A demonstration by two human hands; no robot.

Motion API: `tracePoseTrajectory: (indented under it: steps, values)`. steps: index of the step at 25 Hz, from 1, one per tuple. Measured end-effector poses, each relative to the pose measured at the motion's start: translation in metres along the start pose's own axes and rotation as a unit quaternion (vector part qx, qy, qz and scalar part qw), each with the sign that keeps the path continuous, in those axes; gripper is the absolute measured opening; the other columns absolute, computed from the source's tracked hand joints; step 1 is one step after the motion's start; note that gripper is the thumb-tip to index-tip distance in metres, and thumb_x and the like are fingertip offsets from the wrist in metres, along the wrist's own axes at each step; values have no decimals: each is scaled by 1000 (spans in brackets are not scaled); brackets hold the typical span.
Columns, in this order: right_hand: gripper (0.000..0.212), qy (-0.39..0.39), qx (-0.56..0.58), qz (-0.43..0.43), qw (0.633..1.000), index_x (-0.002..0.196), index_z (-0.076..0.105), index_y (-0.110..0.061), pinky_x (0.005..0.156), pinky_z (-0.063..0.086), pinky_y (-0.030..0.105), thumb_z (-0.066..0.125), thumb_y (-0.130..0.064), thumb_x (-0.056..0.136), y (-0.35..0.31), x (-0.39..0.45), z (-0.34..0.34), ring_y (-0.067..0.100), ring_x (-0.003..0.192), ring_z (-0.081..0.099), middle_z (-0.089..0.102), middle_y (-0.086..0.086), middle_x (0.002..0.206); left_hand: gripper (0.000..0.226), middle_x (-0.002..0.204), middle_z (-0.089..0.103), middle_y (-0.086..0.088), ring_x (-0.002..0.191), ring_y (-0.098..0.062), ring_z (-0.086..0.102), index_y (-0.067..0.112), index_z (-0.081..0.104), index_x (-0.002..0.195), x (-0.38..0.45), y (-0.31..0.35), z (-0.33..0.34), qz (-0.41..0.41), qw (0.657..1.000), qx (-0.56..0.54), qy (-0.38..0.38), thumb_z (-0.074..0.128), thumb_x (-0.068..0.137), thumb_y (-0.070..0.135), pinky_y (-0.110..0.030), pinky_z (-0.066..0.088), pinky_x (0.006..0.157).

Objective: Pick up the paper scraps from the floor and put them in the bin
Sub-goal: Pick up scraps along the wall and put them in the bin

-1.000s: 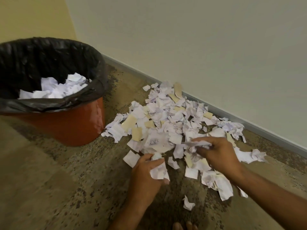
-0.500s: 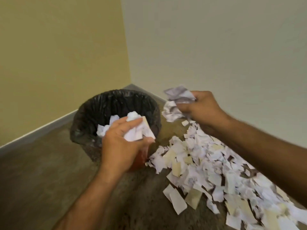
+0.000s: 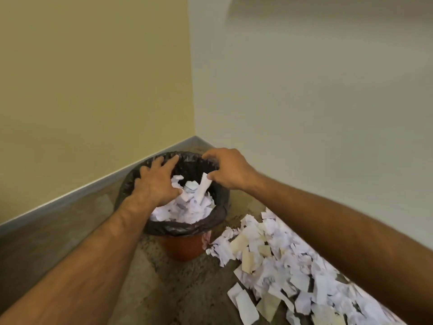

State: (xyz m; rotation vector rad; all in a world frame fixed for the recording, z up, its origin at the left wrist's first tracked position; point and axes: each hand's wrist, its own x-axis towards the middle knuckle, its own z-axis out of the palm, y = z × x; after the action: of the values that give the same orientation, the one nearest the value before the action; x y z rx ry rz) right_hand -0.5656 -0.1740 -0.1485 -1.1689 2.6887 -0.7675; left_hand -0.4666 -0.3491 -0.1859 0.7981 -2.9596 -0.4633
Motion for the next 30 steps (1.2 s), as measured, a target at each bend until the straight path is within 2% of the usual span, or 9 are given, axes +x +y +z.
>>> tracePoseTrajectory:
  steps: [2,4,7,11,15,18,21,25,30]
  values:
    - [45,43,29,-5,999,125,63,-21,96,39,23,75,-17,81,26,-36,-9,13,116,57,63,-3,129,80,152,31,-3,135,-34,33,32,27,151,-16,16,10,81,993,-34,76,71,85,33,-50,35,110]
    - [37,73,39,3,997,118,67,-22,95,43,27,75,-21,82,63,-89,-3,8,104,58,67,-5,120,63,138,48,0,125,-25,46,28,43,143,-44,40,35,206,960,-151,116,71,86,29,-42,43,103]
    - [43,37,7,58,998,122,63,-26,92,51,36,76,-34,82,135,-180,33,6,105,58,64,-7,123,60,134,50,9,120,-14,49,36,42,140,-85,74,99,307,943,-128,23,69,86,38,-32,47,97]
    - [69,-170,-85,139,972,146,30,-42,105,43,34,62,-55,86,193,-276,96,13,136,37,29,-10,155,104,156,15,7,140,-25,24,51,8,148,-120,83,202,219,951,-74,-205,77,70,56,-41,41,104]
    - [87,-191,-86,205,956,150,4,-45,98,48,43,53,-67,83,207,-294,157,26,139,30,10,-5,160,134,161,-22,-3,149,-35,-8,52,-14,146,-146,78,276,129,939,-25,-316,89,61,45,-56,28,114]
    - [91,-181,-79,229,953,150,-8,-43,95,49,44,51,-68,84,205,-274,190,32,139,29,8,1,160,135,158,-29,-11,148,-44,-6,50,-21,145,-148,82,300,122,934,15,-334,88,66,38,-58,29,112]
    - [94,-185,-84,233,951,150,-12,-42,95,48,44,49,-71,83,197,-255,207,34,138,31,4,5,161,127,158,-28,-15,147,-44,5,48,-30,141,-142,83,313,141,945,56,-290,80,77,39,-52,37,109]
    - [93,-197,-78,256,943,151,-5,-35,98,48,44,58,-53,85,203,-237,214,36,132,38,11,8,158,131,159,-21,-17,145,-46,11,49,-32,140,-130,88,329,135,948,84,-275,81,75,38,-50,40,107]
    - [67,-208,-78,245,944,144,24,-33,95,51,39,59,-45,89,212,-225,224,30,125,47,26,5,152,113,160,2,-14,142,-41,17,39,3,152,-110,89,338,145,936,129,-295,83,73,39,-46,33,111]
